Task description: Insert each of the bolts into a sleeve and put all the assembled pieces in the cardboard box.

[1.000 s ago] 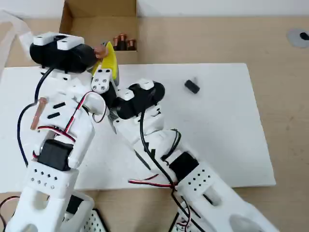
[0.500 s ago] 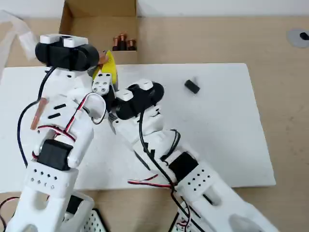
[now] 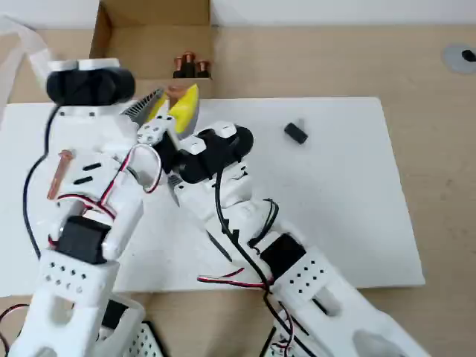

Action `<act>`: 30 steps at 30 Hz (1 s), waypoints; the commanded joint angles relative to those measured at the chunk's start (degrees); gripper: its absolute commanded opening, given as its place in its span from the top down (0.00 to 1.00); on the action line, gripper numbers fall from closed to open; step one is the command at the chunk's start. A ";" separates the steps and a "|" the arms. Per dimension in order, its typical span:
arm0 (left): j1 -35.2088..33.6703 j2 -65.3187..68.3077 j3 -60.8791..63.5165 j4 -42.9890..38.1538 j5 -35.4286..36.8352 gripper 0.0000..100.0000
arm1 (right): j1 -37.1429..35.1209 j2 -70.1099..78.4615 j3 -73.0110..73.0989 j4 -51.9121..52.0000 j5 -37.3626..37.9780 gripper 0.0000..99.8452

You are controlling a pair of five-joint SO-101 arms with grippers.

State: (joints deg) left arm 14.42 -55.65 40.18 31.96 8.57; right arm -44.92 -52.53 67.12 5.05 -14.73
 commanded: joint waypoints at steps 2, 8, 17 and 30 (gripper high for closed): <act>-2.29 -0.84 -9.05 2.90 0.79 0.81 | -0.57 -0.75 -3.74 0.00 0.62 0.99; -7.21 -0.84 -11.52 3.25 0.79 0.82 | -0.57 -0.75 -3.82 0.00 1.05 0.99; -12.04 -1.01 -16.09 3.34 7.47 0.82 | -0.57 -0.75 -3.91 0.00 2.11 0.99; -25.85 -1.01 -29.71 15.03 11.69 0.83 | -0.57 -0.84 -8.57 -0.35 15.47 0.99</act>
State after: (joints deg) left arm -8.53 -56.18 13.89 44.62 19.91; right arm -44.84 -52.53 65.01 5.14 -0.75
